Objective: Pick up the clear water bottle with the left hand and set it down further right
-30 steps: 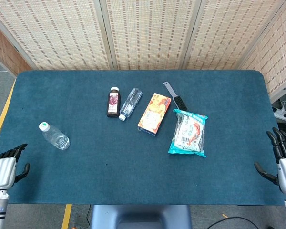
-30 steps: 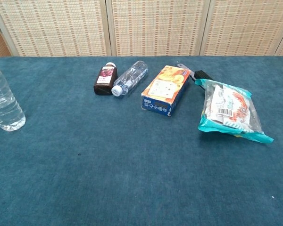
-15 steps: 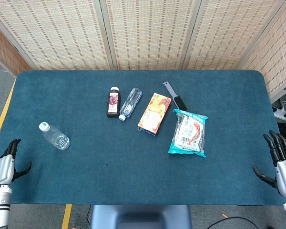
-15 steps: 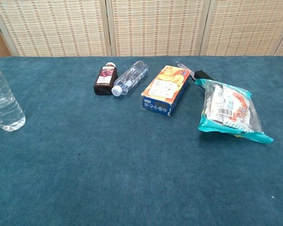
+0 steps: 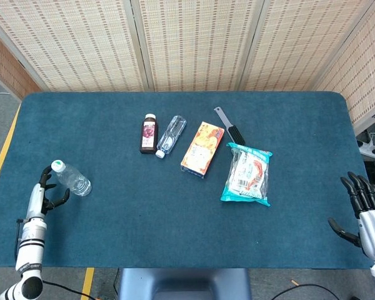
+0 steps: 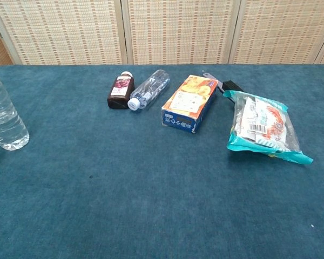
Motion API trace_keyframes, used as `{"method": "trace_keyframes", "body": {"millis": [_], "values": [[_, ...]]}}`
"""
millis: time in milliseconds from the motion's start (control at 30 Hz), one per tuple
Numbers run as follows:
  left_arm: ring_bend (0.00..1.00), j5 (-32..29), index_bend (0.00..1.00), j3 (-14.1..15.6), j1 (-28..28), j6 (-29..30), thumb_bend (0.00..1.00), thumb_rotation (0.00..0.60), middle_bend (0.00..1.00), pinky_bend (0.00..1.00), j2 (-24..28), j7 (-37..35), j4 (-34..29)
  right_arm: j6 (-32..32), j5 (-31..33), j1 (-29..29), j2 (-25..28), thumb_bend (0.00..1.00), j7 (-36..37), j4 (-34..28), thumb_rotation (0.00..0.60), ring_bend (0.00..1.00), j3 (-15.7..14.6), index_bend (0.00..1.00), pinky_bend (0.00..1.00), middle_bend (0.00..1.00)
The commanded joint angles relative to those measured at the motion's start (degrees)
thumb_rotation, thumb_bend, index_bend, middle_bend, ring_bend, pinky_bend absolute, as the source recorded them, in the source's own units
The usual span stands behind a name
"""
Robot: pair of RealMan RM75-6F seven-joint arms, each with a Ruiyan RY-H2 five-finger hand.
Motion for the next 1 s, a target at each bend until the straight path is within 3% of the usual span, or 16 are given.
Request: {"method": "trace_keyframes", "body": {"millis": [33, 267, 600, 767, 867, 1000], "values": [[0.04, -0.15, 0.00, -0.90, -0.97, -1.15, 0.38, 0.600, 0.00, 0.21, -1.27, -2.10, 0.89, 0.08, 0.01, -0.04, -0.05, 0.14, 0.00, 0.06, 0.600, 0.00, 0.04, 0.03, 0.13, 0.00], [0.02, -0.02, 0.00, -1.58, -1.54, -2.28, 0.37, 0.600, 0.00, 0.21, -1.77, -4.74, 0.66, -0.37, 0.23, 0.07, -0.06, 0.14, -0.16, -0.03, 0.600, 0.00, 0.01, 0.03, 0.13, 0.00], [0.00, 6.01, 0.00, -1.14, -0.95, -4.83, 0.37, 0.600, 0.00, 0.20, 1.25, -14.05, -3.22, -1.40, 0.79, 0.40, 0.01, 0.14, -0.39, -0.29, 0.600, 0.00, 0.05, 0.03, 0.13, 0.00], [0.01, 7.56, 0.00, -1.36, -1.71, -4.55, 0.37, 0.600, 0.00, 0.20, -0.24, -17.52, -1.46, -1.64, 0.59, 0.48, -0.04, 0.14, -0.52, -0.25, 0.600, 0.00, -0.12, 0.03, 0.13, 0.00], [0.11, 6.92, 0.01, -2.00, -1.95, -2.68, 0.41, 0.600, 0.08, 0.20, -2.49, -18.43, 0.13, -2.09, 0.72, 0.60, -0.01, 0.14, -0.56, -0.24, 0.600, 0.00, -0.22, 0.03, 0.13, 0.00], [0.31, 6.17, 0.18, -2.35, -2.31, 1.26, 0.51, 0.600, 0.30, 0.29, -5.74, -16.02, 2.87, -2.69, 0.80, 0.76, 0.19, 0.14, -0.56, -0.46, 0.600, 0.00, -0.39, 0.03, 0.13, 0.00]]}}
